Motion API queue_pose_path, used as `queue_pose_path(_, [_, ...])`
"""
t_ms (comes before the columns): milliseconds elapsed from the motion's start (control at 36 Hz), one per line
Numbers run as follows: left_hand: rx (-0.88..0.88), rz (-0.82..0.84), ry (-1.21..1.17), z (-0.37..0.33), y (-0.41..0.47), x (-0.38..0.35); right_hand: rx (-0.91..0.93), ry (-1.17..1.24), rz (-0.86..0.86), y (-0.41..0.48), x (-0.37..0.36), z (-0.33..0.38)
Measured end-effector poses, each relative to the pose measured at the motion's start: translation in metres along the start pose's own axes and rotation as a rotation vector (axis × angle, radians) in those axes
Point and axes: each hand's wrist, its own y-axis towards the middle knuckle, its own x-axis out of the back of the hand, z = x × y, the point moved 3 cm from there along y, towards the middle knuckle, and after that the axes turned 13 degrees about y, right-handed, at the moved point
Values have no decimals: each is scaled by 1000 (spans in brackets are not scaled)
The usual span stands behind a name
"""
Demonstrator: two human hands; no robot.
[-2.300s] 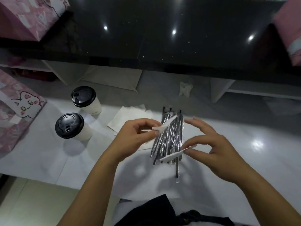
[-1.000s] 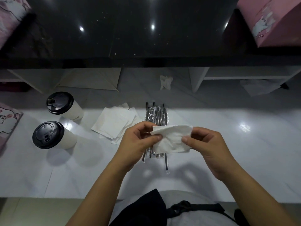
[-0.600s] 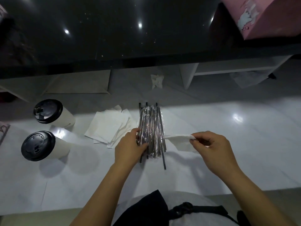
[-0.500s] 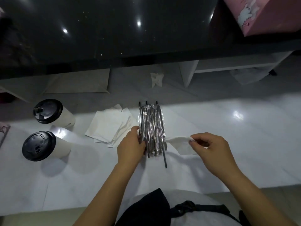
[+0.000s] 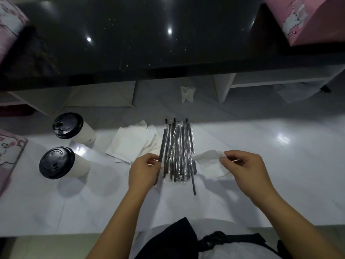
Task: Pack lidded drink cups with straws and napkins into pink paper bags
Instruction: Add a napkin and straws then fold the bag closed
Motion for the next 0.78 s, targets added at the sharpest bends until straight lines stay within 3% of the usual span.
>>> queue_pose_path(139, [19,139,-373,-13,-18,10,-118,203,-21,5,-5,2])
queue_pose_path(278, [-81,333,-608,-51,-50,18,-234,393,8,6,-14,6])
queue_pose_path(361, [-148,375,-598,-73,-66,17,-262,461,68,5,-22,10])
queue_pose_path(611, [-220,291,-492,-93,-81,10,-246,577,251,-3,-21,19])
queue_pose_path(778, [-223,313,-433,-94,-85,2,-247,575,206,-8,-19,18])
